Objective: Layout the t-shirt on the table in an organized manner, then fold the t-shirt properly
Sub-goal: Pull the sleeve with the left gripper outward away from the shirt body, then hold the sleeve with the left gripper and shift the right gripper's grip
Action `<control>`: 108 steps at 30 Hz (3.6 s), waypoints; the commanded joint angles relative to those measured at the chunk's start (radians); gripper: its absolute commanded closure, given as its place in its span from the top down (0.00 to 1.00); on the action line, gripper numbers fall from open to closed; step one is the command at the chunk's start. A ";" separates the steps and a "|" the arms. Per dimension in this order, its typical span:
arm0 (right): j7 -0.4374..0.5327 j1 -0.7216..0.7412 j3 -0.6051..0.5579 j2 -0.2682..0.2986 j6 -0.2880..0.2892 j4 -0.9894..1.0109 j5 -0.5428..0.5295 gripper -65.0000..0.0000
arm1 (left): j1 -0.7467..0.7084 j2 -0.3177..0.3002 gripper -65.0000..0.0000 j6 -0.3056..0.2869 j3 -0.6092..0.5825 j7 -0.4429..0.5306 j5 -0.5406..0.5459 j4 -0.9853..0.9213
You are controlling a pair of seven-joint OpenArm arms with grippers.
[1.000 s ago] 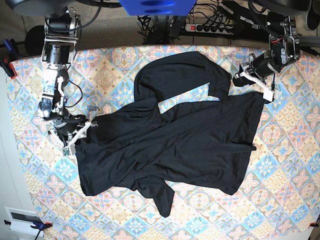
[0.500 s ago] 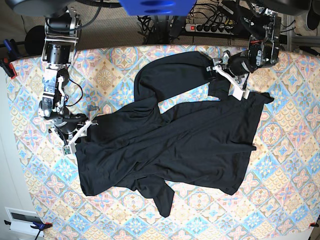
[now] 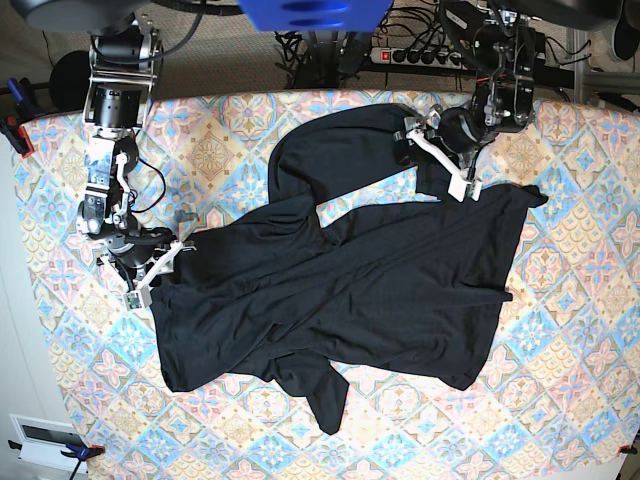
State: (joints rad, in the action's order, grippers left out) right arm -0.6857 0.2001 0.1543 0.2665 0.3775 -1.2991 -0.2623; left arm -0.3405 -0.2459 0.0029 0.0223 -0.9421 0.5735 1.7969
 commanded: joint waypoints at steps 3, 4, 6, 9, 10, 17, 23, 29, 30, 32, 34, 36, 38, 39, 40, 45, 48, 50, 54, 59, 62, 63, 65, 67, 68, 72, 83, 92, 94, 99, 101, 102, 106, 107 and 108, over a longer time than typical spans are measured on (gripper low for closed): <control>0.022 0.025 0.003 0.014 0.002 -0.017 -0.009 0.33 | 0.025 0.006 0.58 0.015 -0.065 -0.055 -0.082 -0.088; 0.022 0.025 0.003 0.014 0.002 -0.017 -0.009 0.33 | 0.027 0.006 0.56 0.015 -0.071 -0.051 -0.091 -0.105; 0.022 0.025 0.003 0.014 0.002 -0.017 -0.009 0.33 | 0.021 0.006 0.48 0.015 -0.069 -0.051 -0.097 -0.107; 0.022 0.025 0.003 0.014 0.002 -0.017 -0.009 0.33 | 0.021 -0.002 0.27 0.015 -0.069 -0.053 -0.097 -0.107; 0.022 0.025 0.003 0.014 0.002 -0.017 -0.009 0.33 | 0.021 -0.005 0.18 0.015 -0.066 -0.050 -0.097 -0.107; 0.022 0.025 0.003 0.014 0.002 -0.015 -0.009 0.33 | 0.013 -0.030 0.00 0.012 0.078 -0.050 -0.063 -0.070; 0.022 0.025 0.003 0.014 0.002 -0.015 -0.009 0.33 | -0.047 -0.062 0.00 0.010 0.144 -0.050 0.016 0.083; 0.022 0.025 0.004 0.014 0.002 -0.015 -0.009 0.33 | -0.078 -0.083 0.00 0.010 0.216 -0.050 0.081 0.142; 0.022 0.025 0.004 0.014 0.002 -0.015 -0.009 0.33 | -0.081 -0.083 0.00 0.010 0.239 -0.050 0.085 0.142; 0.022 0.025 0.003 0.014 0.002 -0.015 -0.009 0.33 | -0.081 -0.083 0.00 0.010 0.279 -0.050 0.087 0.143; 0.022 0.025 0.003 0.014 0.002 -0.015 -0.009 0.33 | -0.081 -0.083 0.00 0.010 0.324 -0.050 0.096 0.143; 0.022 0.025 0.003 0.014 0.002 -0.012 -0.009 0.35 | -0.082 -0.083 0.00 0.010 0.364 -0.050 0.115 0.143; 0.021 0.025 0.004 0.014 0.002 0.020 -0.009 0.39 | -0.082 -0.085 0.00 0.010 0.382 -0.055 0.125 0.139; 0.021 0.025 0.004 0.014 0.002 0.040 -0.009 0.42 | -0.082 -0.085 0.00 0.010 0.380 -0.055 0.122 0.139; 0.021 0.025 0.006 0.014 0.002 0.059 -0.009 0.45 | -0.082 -0.085 0.00 0.010 0.380 -0.055 0.122 0.139; 0.028 0.026 0.006 0.014 0.002 0.082 -0.009 0.55 | -0.085 -0.085 0.10 0.010 0.341 -0.093 0.124 0.137; 0.030 0.026 0.006 0.014 0.002 0.082 -0.009 0.55 | -0.087 -0.085 0.22 0.010 0.336 -0.125 0.125 0.139; 0.030 0.026 0.006 0.014 0.002 0.080 -0.009 0.55 | -0.087 -0.085 0.31 0.010 0.334 -0.145 0.125 0.139; 0.031 0.026 0.006 0.014 0.002 0.080 -0.009 0.55 | -0.085 -0.085 0.45 0.010 0.308 -0.142 0.093 0.122; 0.031 0.026 0.006 0.014 0.002 0.080 -0.009 0.55 | -0.058 -0.080 0.48 0.010 0.272 -0.125 0.032 0.039; 0.031 0.026 0.006 0.014 0.002 0.080 -0.009 0.55 | -0.044 -0.083 0.48 0.015 0.199 -0.070 0.030 -0.016; 0.031 0.026 0.006 0.014 0.002 0.080 -0.009 0.55 | -0.042 -0.083 0.48 0.015 0.184 -0.055 0.029 -0.036; 0.031 0.026 0.004 0.014 0.002 0.080 -0.009 0.55 | -0.027 -0.083 0.48 0.015 0.147 -0.039 0.016 -0.070; 0.031 0.026 0.004 0.014 0.002 0.080 -0.009 0.55 | -0.016 -0.083 0.47 0.015 0.106 -0.039 0.016 -0.084; 0.031 0.026 0.004 0.014 0.002 0.080 -0.009 0.55 | -0.016 -0.083 0.47 0.013 0.087 -0.039 0.019 -0.082; 0.028 0.026 0.006 0.014 0.002 0.080 -0.009 0.55 | -0.018 -0.083 0.28 0.012 0.061 -0.038 0.021 -0.049; 0.030 0.026 0.006 0.014 0.002 0.083 -0.009 0.55 | -0.018 -0.085 0.00 0.010 0.227 -0.036 0.050 0.044; 0.030 0.114 0.004 0.014 0.002 0.089 -0.009 0.55 | -0.024 -0.085 0.00 0.009 0.385 -0.039 0.173 0.051; 0.030 0.143 0.003 0.012 0.002 0.098 -0.009 0.55 | -0.024 -0.085 0.00 0.009 0.387 -0.039 0.174 0.051; 0.033 0.147 0.001 0.012 0.002 0.186 -0.009 0.45 | -0.019 -0.085 0.00 0.009 0.388 -0.039 0.174 0.051; 0.033 0.147 0.001 0.012 0.002 0.212 -0.009 0.37 | -0.018 -0.085 0.00 0.009 0.388 -0.039 0.174 0.051; 0.033 0.147 0.001 0.012 0.002 0.218 -0.009 0.34 | -0.018 -0.086 0.00 0.009 0.388 -0.039 0.174 0.051; 0.034 0.149 0.003 0.012 0.002 0.221 -0.009 0.21 | -0.016 -0.109 0.00 0.009 0.388 -0.036 0.174 0.051; 0.034 0.149 0.003 0.012 0.002 0.221 -0.009 0.18 | -0.016 -0.111 0.00 0.009 0.388 -0.036 0.174 0.051; 0.034 0.149 0.004 0.012 0.002 0.221 -0.009 0.14 | -0.016 -0.112 0.00 0.009 0.388 -0.036 0.176 0.051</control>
State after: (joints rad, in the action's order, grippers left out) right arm -0.6632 0.3294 0.1528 0.2646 0.3740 -1.0634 -0.2665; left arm -0.3573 -0.3492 0.0147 0.4049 -0.9848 0.7380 1.8313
